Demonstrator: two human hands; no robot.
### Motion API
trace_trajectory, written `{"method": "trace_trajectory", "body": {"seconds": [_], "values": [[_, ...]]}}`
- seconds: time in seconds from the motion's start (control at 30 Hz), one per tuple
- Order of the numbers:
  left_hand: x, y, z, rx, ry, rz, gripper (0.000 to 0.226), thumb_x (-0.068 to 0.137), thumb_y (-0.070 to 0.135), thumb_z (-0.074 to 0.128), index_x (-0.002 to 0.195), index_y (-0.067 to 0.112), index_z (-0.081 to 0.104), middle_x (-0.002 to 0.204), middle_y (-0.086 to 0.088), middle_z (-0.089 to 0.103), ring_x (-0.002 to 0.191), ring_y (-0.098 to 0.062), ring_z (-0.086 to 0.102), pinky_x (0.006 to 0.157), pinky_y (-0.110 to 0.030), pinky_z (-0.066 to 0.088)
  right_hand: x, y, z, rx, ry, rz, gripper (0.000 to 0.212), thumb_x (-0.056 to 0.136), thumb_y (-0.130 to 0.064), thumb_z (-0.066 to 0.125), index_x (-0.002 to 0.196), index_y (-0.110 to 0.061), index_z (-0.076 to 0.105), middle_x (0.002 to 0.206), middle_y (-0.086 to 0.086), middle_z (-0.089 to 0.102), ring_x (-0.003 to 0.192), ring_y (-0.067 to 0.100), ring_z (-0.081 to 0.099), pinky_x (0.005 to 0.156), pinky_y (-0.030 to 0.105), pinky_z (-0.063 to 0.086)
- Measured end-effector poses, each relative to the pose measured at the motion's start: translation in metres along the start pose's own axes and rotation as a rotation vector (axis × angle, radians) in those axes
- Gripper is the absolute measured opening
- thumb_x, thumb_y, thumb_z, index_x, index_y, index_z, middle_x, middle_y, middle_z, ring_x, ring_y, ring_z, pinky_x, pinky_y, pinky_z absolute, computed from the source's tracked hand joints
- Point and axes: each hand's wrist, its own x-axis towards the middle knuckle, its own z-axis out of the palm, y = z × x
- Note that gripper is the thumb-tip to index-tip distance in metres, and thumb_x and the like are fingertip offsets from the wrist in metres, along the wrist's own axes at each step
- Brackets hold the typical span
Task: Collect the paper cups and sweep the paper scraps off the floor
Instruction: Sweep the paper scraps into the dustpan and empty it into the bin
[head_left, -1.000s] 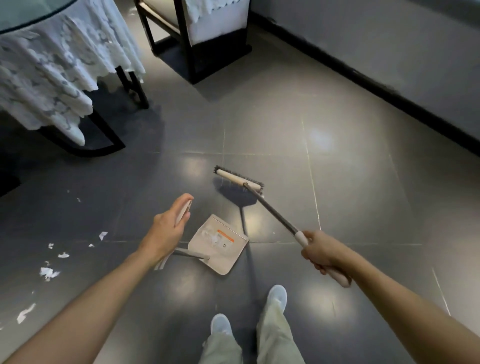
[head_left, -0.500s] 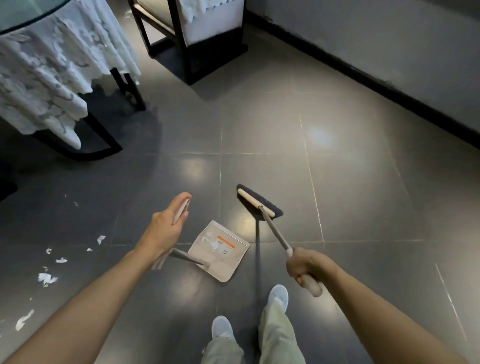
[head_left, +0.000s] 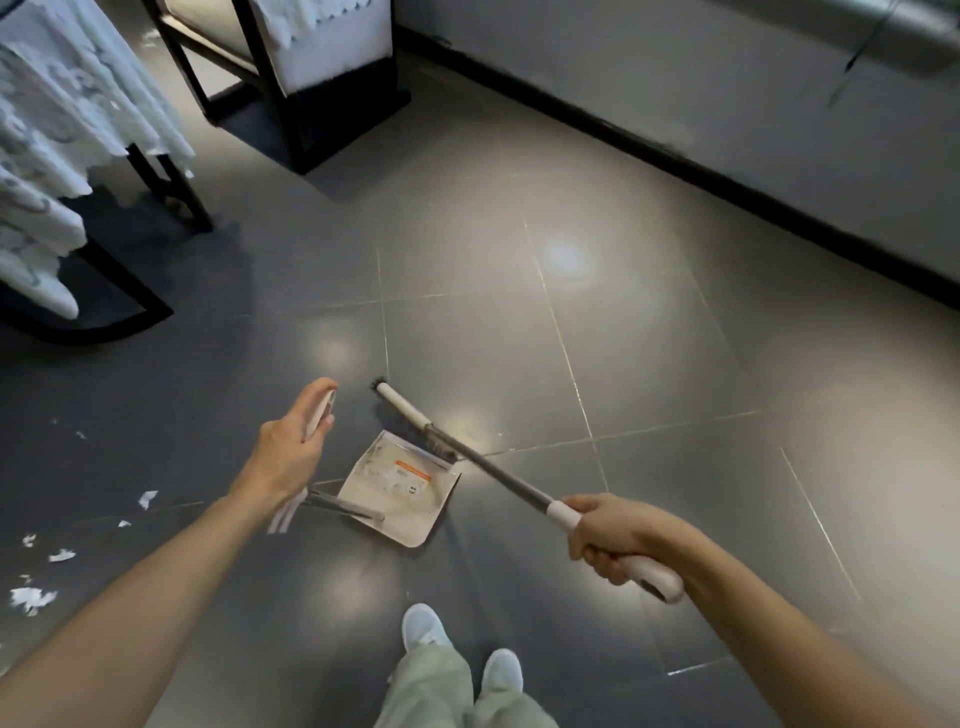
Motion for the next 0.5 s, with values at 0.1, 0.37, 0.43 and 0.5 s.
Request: {"method": "trace_trajectory", "body": {"seconds": [0.1, 0.37, 0.43, 0.5], "values": [[-0.026, 0.006, 0.006, 0.016, -0.004, 0.009, 0.033, 0.099, 0.024, 0.046, 0.130, 0.033, 0.047, 0.113, -0.009, 0.064, 0.102, -0.033, 0.060, 0.081, -0.033, 0.039, 0.002, 0.015, 0.001, -0.122, 0.133, -0.063, 0.038, 0.084, 0.000, 0.048, 0.119, -0.014, 0.051, 0.061, 0.008, 0.047, 0.040, 0.014, 0.042, 0.040, 0.021, 0.038], [-0.082, -0.008, 0.026, 0.028, 0.060, -0.061, 0.035, 0.098, 0.023, 0.047, 0.132, 0.031, 0.047, 0.117, -0.008, 0.063, 0.106, -0.032, 0.059, 0.082, -0.030, 0.037, 0.026, 0.056, -0.001, -0.224, 0.245, -0.043, 0.036, 0.089, -0.001, 0.040, 0.124, -0.007, 0.045, 0.071, 0.010, 0.055, 0.044, 0.015, 0.048, 0.039, 0.021, 0.041], [-0.085, -0.014, 0.027, 0.039, 0.087, -0.076, 0.035, 0.098, 0.024, 0.047, 0.133, 0.032, 0.047, 0.117, -0.011, 0.063, 0.104, -0.035, 0.060, 0.082, -0.033, 0.039, 0.032, 0.058, 0.012, -0.245, 0.195, -0.032, 0.038, 0.087, -0.002, 0.040, 0.124, -0.006, 0.045, 0.072, 0.010, 0.058, 0.046, 0.015, 0.050, 0.043, 0.023, 0.045], [-0.084, -0.017, 0.027, 0.040, 0.108, -0.076, 0.036, 0.098, 0.024, 0.047, 0.133, 0.032, 0.047, 0.116, -0.012, 0.063, 0.103, -0.035, 0.060, 0.083, -0.035, 0.040, 0.031, 0.056, 0.038, -0.344, 0.123, -0.044, 0.035, 0.082, -0.002, 0.042, 0.116, -0.005, 0.051, 0.068, 0.006, 0.061, 0.051, 0.015, 0.055, 0.051, 0.026, 0.049]]}}
